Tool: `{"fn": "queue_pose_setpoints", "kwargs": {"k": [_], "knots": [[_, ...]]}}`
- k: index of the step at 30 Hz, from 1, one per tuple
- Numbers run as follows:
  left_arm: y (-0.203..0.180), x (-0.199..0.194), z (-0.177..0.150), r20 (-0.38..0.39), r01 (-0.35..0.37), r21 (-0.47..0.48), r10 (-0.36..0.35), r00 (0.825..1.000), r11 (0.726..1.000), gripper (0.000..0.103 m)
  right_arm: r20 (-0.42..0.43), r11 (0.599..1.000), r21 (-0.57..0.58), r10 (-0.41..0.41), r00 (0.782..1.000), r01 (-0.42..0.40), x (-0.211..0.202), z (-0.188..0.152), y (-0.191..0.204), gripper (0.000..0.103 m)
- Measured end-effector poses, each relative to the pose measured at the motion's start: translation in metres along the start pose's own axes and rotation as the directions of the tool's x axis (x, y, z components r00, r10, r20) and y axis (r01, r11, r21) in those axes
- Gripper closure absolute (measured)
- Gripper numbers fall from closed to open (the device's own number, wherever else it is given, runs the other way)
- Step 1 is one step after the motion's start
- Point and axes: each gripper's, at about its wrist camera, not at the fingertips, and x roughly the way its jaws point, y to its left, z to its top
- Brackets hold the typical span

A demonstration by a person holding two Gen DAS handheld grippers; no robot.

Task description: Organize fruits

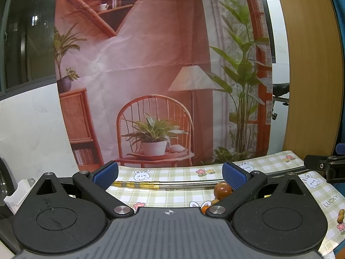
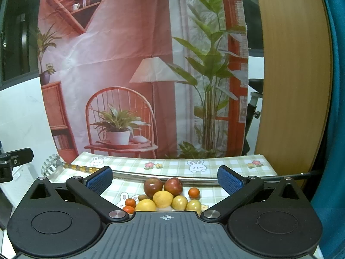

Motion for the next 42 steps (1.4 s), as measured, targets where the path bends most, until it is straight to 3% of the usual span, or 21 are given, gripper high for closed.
{"fn": "queue_pose_setpoints", "kwargs": {"k": [6,15,42], "knots": [[-0.001,-0.002,-0.001,0.004,0.006,-0.001,-0.006,1.0,1.0,0.0,0.002,1.0,-0.003,-0.001,1.0,0.001,0.002,-0.013,0.018,0.0],[0.0,-0.005,-0.001,0.02,0.022,-0.016,-0.022,1.0,1.0,0.0,0.006,1.0,-0.001,-0.001,1.0,0.001,-0.003,0.004,-0.004,0.0],[0.0,-0.009,-0.001,0.042,0.041,-0.003,-0.041,0.998,0.999,0.0,0.029,1.0,-0.018,-0.009,1.0,0.009,-0.006,0.004,0.002,0.0]]}}
